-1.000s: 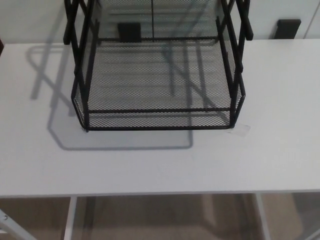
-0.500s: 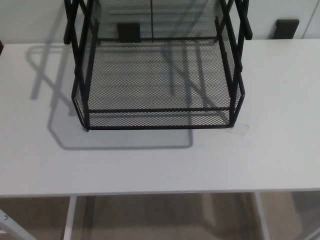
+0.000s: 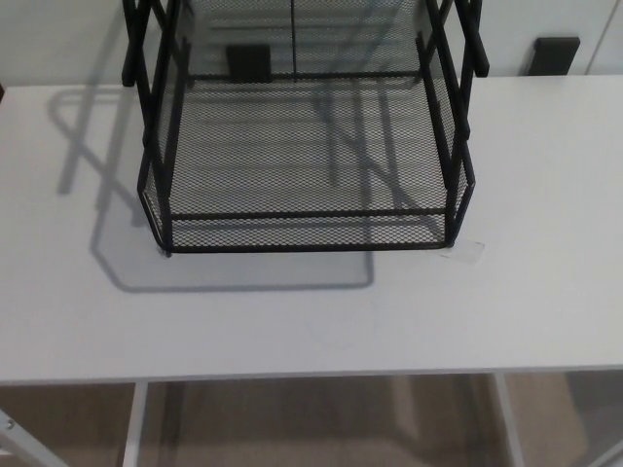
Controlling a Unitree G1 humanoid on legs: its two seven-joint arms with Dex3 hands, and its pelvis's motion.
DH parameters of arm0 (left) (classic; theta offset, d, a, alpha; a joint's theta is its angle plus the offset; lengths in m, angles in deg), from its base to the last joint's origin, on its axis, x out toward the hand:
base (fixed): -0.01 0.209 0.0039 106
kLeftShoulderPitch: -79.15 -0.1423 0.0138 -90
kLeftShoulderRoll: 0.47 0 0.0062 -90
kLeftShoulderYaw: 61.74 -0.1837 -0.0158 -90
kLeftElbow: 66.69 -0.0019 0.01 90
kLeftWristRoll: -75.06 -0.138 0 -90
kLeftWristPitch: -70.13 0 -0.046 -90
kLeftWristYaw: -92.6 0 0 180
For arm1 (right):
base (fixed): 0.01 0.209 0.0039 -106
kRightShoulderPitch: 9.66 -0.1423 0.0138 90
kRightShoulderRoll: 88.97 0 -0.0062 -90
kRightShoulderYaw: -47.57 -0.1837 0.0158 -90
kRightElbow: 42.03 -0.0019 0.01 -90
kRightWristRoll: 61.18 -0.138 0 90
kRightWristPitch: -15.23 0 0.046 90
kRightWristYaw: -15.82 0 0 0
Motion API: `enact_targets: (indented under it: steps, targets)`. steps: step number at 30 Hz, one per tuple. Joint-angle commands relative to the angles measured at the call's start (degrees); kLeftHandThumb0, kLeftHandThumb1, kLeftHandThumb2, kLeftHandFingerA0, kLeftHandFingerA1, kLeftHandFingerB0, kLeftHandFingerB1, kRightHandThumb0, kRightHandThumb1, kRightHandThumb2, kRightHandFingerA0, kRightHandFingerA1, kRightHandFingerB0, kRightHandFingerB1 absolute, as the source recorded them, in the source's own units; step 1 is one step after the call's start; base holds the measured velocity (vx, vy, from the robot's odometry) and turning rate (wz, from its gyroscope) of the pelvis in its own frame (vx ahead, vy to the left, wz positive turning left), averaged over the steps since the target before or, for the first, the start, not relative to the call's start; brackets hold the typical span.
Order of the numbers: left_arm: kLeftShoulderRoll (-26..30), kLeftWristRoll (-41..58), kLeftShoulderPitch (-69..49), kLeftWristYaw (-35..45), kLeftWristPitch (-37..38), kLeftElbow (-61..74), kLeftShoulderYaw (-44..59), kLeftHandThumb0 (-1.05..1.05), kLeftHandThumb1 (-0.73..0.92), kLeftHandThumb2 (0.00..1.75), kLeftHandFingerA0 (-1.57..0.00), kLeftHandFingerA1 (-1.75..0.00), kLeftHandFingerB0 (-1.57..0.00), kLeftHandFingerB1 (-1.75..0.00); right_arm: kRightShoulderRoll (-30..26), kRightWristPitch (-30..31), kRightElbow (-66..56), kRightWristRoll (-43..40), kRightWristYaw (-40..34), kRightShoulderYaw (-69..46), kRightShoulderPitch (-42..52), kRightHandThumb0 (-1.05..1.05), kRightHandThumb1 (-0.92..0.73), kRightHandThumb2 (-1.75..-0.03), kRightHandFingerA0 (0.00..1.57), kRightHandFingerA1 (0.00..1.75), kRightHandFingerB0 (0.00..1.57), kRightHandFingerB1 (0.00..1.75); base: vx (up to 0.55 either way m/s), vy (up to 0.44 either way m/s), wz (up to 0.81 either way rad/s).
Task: The robot walks towards a file tray kept in the middle of a desk and uses its right hand to grab a tray and pulls it out towards itself
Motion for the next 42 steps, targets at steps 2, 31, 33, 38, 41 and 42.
enact_targets:
  steps: [2,31,33,38,41,42]
  targets:
    - [0.9,-5.0,-2.3,-7.3,5.2,7.2,-2.1,-0.34,0.21,0.77,-0.57,-0.74,-0.41,-0.65,4.1,-14.9,-46.6,-9.1,-7.3,-13.0,8.0,-0.52,-0.65,-0.59,0.5,0.57,0.35,0.44,0.0,0.0,0.0]
    - [3.1,-9.1,-2.6,-9.0,6.1,13.4,-7.1,-0.46,0.19,0.77,-0.6,-0.77,-0.42,-0.68,7.9,5.8,-50.1,67.5,11.8,14.1,-53.3,-0.71,-0.54,-0.57,0.0,0.47,0.12,0.43,0.0,0.0,0.0]
    - [3.1,-9.1,-2.4,-8.9,4.9,14.2,-7.3,-0.44,0.2,0.76,-0.6,-0.77,-0.41,-0.67,8.4,6.5,-48.0,72.5,12.7,16.2,-55.5,-0.74,-0.55,-0.59,0.0,0.43,0.11,0.43,0.0,0.0,0.0]
    - [3.7,-10.5,-1.6,-9.5,5.5,13.0,-8.4,-0.47,0.21,0.75,-0.59,-0.75,-0.42,-0.67,8.5,9.3,-41.9,81.4,13.4,21.4,-59.7,-0.77,-0.56,-0.57,0.0,0.49,0.12,0.42,0.0,0.0,0.0]
    - [3.7,-10.9,-1.2,-9.7,6.2,12.2,-8.9,-0.48,0.21,0.74,-0.59,-0.74,-0.45,-0.67,7.5,12.2,-34.8,85.4,8.4,25.4,-61.3,-0.72,-0.41,-0.81,0.02,0.5,0.12,0.48,0.0,0.0,0.0]
    - [3.7,-10.7,-1.3,-9.6,6.2,12.5,-8.9,-0.48,0.21,0.74,-0.59,-0.74,-0.45,-0.67,7.5,13.6,-32.7,85.8,7.6,26.3,-61.9,-0.7,-0.4,-0.8,0.02,0.48,0.12,0.47,0.0,0.0,0.0]
